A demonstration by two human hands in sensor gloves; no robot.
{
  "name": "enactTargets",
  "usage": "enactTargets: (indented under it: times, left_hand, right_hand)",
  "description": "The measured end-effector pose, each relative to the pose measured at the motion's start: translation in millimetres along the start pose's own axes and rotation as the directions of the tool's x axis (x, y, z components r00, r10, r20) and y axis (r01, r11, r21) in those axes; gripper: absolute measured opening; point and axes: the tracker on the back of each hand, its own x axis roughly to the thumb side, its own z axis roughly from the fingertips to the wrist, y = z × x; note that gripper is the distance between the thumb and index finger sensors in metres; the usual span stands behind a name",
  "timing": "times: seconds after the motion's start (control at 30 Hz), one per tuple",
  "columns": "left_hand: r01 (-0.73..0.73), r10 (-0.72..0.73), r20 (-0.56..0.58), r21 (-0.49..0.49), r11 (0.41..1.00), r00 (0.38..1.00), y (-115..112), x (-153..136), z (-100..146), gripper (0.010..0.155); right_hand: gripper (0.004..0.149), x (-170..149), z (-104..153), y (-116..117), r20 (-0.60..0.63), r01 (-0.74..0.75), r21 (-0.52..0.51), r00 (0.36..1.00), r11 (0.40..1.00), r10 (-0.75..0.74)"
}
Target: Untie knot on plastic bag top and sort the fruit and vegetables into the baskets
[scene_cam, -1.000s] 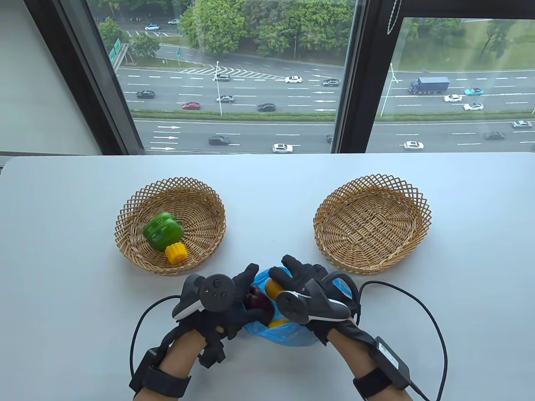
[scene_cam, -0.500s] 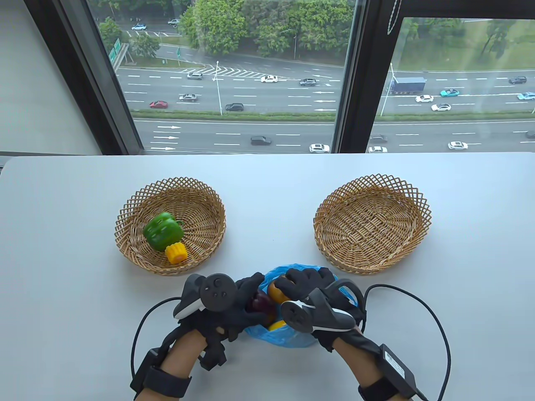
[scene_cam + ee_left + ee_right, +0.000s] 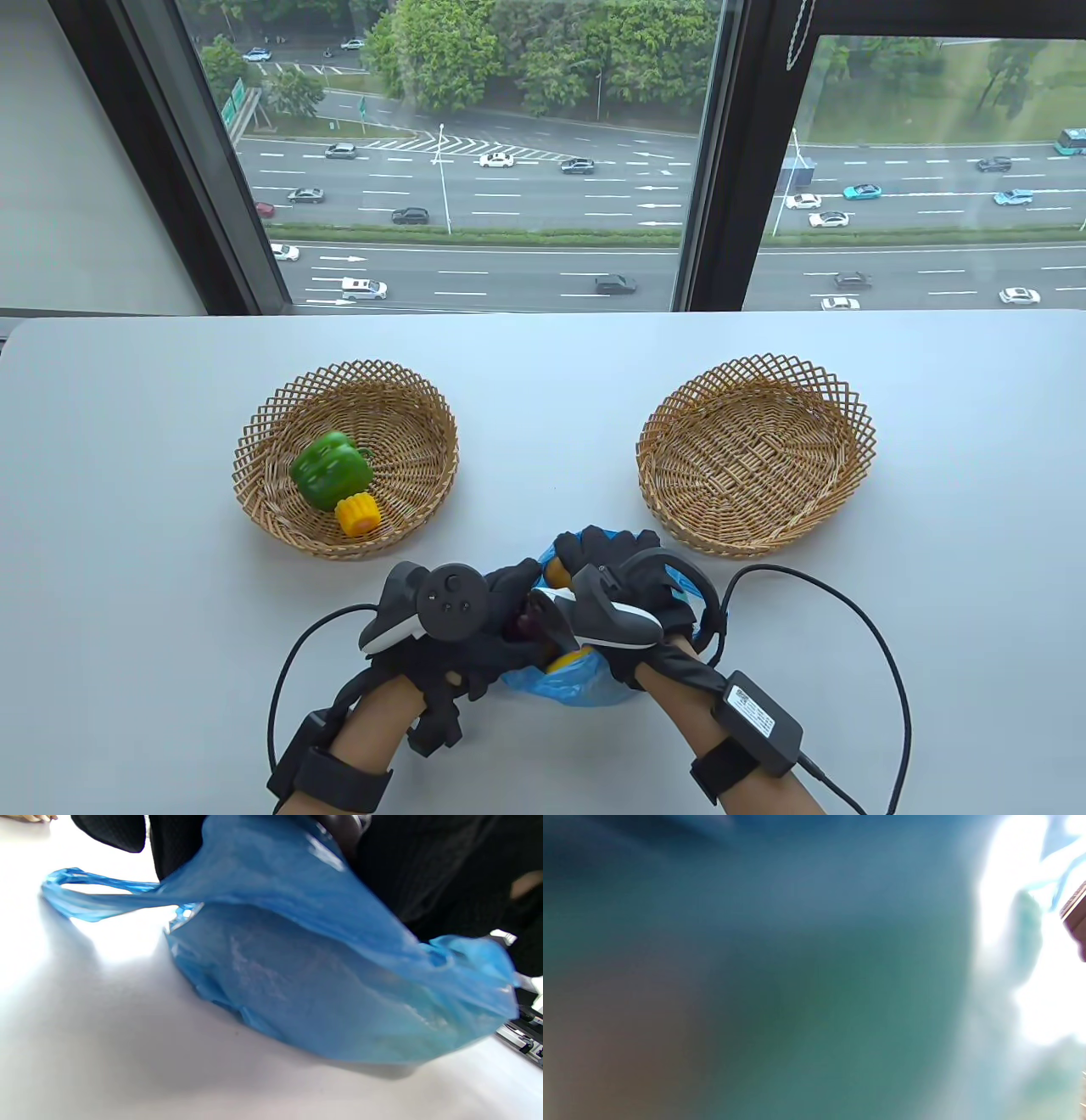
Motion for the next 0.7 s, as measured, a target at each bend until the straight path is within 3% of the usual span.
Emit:
enactTargets:
  times: [0.13, 0.43, 0.57, 0.7]
  left_hand:
    - [0.006, -0.006, -0.003, 0.005, 1.000, 1.000, 0.3, 0.2, 0.3, 0.093]
    - [0.008, -0.008, -0.003, 0.006, 1.000, 1.000, 0.3, -0.8, 0.6, 0.092]
    - [0.007, -0.007, -0.002, 0.004, 1.000, 1.000, 0.0, -0.5, 1.0, 0.092]
    - [-0.015, 0.014, 0.024, 0.028, 0.999, 1.000, 3.7, 2.4, 4.6, 0.093]
  right_hand:
    - [0.087, -4.4, 3.9, 1.7, 0.005, -0.009, -0.116, 1.000, 0.993, 0.010]
    - [0.087, -17.6, 33.0, -20.9, 0.063, 0.114, -0.219, 0.993, 0.969, -0.102]
    - [0.086, -30.4, 50.3, -26.7, 0.092, 0.240, -0.300, 0.971, 0.923, -0.222]
    - [0.086, -45.7, 70.1, -25.7, 0.115, 0.363, -0.418, 0.931, 0.833, -0.347]
